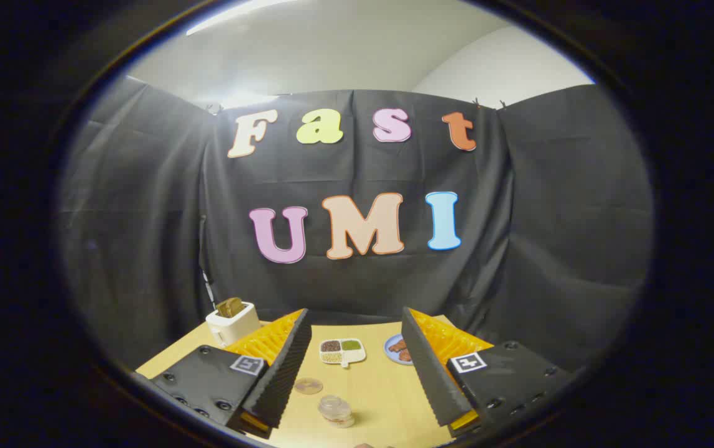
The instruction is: Take the bottle from table, then pour the juice into the cup, finally place the bottle on the coaster
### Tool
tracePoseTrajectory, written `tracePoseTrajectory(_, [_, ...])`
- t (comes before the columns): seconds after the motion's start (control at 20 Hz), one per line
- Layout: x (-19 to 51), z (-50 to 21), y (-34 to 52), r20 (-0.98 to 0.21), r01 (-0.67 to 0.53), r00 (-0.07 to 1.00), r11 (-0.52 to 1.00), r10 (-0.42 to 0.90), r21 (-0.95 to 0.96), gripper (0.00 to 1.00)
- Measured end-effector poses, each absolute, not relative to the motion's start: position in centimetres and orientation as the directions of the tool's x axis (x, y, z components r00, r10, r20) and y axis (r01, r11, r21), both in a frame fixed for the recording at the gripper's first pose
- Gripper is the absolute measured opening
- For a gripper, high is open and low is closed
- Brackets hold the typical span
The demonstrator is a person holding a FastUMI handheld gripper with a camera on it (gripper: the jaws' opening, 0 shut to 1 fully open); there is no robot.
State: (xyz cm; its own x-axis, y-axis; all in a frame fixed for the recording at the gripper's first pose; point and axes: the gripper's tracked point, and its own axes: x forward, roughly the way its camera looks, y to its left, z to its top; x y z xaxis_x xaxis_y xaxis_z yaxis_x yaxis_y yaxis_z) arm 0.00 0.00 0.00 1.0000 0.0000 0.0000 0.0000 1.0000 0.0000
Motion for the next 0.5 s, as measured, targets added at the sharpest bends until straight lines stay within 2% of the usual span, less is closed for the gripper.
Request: tracePoseTrajectory(0.5, [0.4,-1.1,1.1,-0.014,-0.040,0.999,0.999,0.040,0.001,0.92])
